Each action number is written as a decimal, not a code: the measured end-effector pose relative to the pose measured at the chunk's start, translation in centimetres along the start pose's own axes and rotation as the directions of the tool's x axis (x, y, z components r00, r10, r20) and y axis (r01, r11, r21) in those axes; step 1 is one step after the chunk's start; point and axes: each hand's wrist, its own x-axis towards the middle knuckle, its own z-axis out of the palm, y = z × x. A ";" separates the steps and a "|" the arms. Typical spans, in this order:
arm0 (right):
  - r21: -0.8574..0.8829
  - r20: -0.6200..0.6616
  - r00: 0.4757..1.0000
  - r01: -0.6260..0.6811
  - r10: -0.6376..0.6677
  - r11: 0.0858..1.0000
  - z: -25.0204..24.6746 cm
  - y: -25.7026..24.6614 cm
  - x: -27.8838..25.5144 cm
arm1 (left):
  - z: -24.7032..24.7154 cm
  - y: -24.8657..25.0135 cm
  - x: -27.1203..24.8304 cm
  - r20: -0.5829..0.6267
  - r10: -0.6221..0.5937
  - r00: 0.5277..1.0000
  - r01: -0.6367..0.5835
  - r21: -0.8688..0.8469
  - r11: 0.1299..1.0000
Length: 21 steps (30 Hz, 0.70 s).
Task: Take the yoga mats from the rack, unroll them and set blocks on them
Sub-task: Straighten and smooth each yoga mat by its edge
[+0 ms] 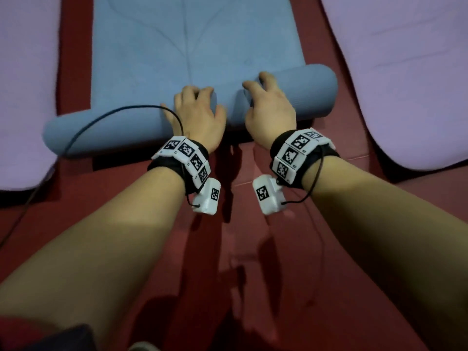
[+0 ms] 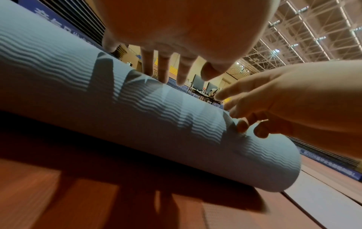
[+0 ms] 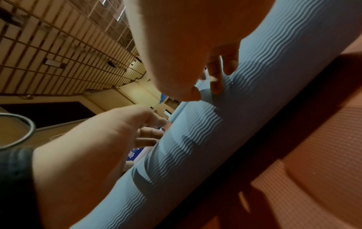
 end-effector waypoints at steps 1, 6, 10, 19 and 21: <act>-0.025 0.026 1.000 -0.013 0.014 1.000 0.1 0.0 0.2 | 0.0 0.0 0.1 -0.008 -0.012 1.000 0.012 0.003 1.000; -0.210 0.150 0.985 -0.055 0.087 0.976 -0.6 -0.2 -1.0 | -0.5 -0.4 -1.7 0.136 -0.014 0.991 -0.005 0.138 0.990; -0.365 0.281 0.955 0.019 0.091 0.931 -0.8 0.4 -2.7 | 0.2 -2.2 -4.4 0.327 0.035 0.944 -0.095 0.171 0.981; -0.280 0.540 0.816 -0.056 0.206 0.958 0.2 3.2 -5.9 | 2.0 -4.3 -8.4 0.513 0.110 0.851 -0.226 0.171 0.959; -0.217 0.492 0.841 -0.134 0.227 0.967 0.0 3.9 -6.1 | 2.0 -4.4 -8.7 0.517 0.108 0.849 -0.220 0.161 0.962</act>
